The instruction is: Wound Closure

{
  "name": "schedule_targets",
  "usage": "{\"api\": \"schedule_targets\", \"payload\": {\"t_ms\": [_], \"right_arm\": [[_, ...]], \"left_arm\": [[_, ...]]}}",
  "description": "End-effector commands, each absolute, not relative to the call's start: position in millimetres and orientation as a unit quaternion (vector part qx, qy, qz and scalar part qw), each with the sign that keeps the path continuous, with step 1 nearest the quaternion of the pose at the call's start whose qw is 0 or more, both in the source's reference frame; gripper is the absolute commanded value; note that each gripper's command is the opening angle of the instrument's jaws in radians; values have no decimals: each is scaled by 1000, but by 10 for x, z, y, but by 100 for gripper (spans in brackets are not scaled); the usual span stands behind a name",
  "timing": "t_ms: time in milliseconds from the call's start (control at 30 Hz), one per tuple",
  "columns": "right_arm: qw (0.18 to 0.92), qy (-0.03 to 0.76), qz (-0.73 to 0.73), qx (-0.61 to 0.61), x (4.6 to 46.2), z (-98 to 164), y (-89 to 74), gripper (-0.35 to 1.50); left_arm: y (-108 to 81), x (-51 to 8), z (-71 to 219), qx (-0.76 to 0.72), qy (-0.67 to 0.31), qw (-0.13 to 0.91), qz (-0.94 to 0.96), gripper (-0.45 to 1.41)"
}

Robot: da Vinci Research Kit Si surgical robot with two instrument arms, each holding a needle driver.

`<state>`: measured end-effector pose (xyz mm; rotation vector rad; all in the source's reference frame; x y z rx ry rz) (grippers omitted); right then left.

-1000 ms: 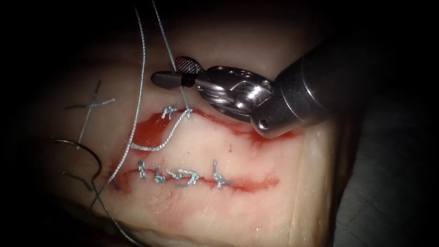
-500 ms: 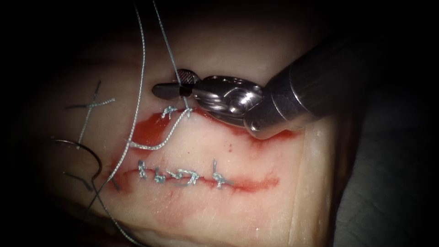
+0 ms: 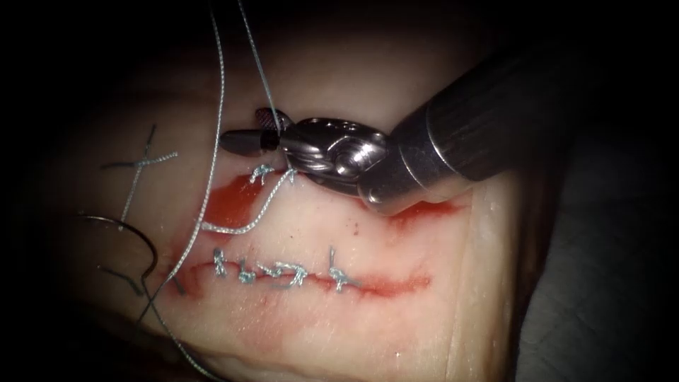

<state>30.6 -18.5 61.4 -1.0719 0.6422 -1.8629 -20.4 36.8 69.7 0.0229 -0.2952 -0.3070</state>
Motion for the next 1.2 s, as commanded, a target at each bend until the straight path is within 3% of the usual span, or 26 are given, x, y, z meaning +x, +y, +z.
{"api": "schedule_targets", "payload": {"t_ms": [33, 233, 367, 500, 600, 867, 900, 967, 1033, 1100, 1200], "right_arm": [[430, 260, -748, -433, 318, 619, -186, 130], [425, 271, -747, -434, 319, 618, -192, 130], [437, 278, -740, -429, 318, 620, -192, 113], [474, 300, -720, -410, 316, 622, -190, 51], [492, 310, -716, -386, 315, 621, -189, -35], [505, 310, -704, -391, 314, 618, -185, -35], [504, 312, -703, -393, 314, 618, -185, -23], [480, 299, -717, -407, 315, 618, -185, 58], [456, 286, -728, -425, 315, 617, -186, 116], [446, 281, -725, -444, 315, 615, -187, 138], [454, 272, -703, -475, 311, 608, -178, 140]], "left_arm": [[374, -208, 701, 10, -147, 977, -153, -45], [375, -207, 702, 10, -147, 977, -153, -45], [374, -207, 701, 9, -146, 978, -150, -45], [374, -207, 701, 9, -146, 978, -150, -45], [373, -208, 701, 9, -146, 978, -150, -45], [371, -208, 702, 7, -145, 978, -148, -45], [371, -208, 702, 7, -145, 978, -148, -45], [371, -208, 702, 7, -145, 978, -148, -45], [371, -208, 702, 7, -145, 978, -148, -45], [371, -208, 703, 7, -145, 978, -148, -45], [373, -206, 704, 7, -145, 978, -147, -45]]}}
